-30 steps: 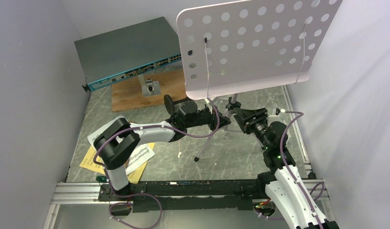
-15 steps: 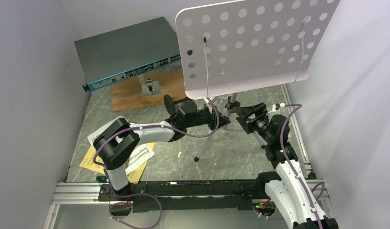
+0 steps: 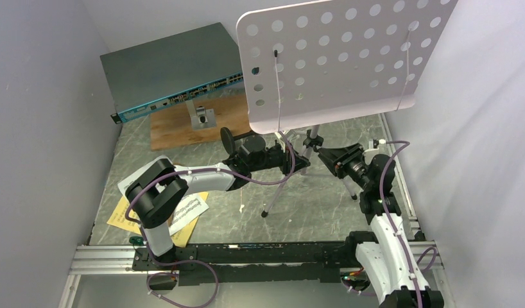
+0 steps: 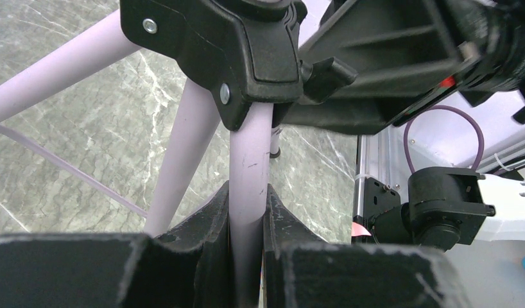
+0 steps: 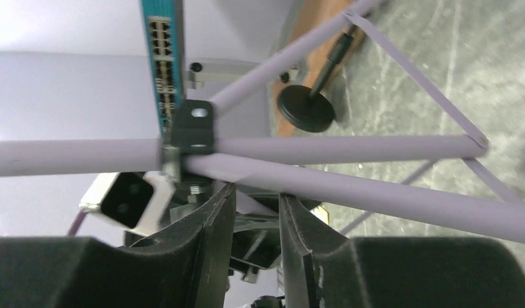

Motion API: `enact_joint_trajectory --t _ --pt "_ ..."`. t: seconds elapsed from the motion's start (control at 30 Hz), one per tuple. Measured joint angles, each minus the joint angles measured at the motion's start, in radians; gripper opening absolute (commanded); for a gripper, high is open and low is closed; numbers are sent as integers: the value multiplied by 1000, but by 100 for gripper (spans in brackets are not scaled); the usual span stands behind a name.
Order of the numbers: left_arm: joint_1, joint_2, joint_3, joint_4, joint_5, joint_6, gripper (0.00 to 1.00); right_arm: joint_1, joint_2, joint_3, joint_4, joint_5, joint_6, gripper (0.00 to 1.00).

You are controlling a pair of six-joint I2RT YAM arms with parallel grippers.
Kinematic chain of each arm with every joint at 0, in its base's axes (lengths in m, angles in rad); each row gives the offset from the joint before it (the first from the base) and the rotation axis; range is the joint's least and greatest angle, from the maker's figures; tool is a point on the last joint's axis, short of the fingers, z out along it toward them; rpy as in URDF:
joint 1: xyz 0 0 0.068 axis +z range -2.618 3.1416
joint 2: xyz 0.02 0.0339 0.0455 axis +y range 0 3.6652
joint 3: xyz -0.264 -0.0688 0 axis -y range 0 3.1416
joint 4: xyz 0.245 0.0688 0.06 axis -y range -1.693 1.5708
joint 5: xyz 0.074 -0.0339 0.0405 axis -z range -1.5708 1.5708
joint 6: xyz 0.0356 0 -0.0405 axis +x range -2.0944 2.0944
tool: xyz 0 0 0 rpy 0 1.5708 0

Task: Set up the instrument practice props

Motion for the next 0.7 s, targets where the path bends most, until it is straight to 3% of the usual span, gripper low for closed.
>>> enact_joint_trajectory --t 0.3,0.37,0.5,0.7 --pt "0 0 1 -2 1 0 0 -18 24 -67 -53 -29 -11 40" --pt "0 0 1 -2 1 0 0 -20 21 -36 -101 -23 -75 47" --pt "0 0 1 -2 1 0 0 -21 2 81 -194 -29 -251 71" --pt "2 2 2 -1 4 -2 0 -16 27 221 -198 -111 -472 78"
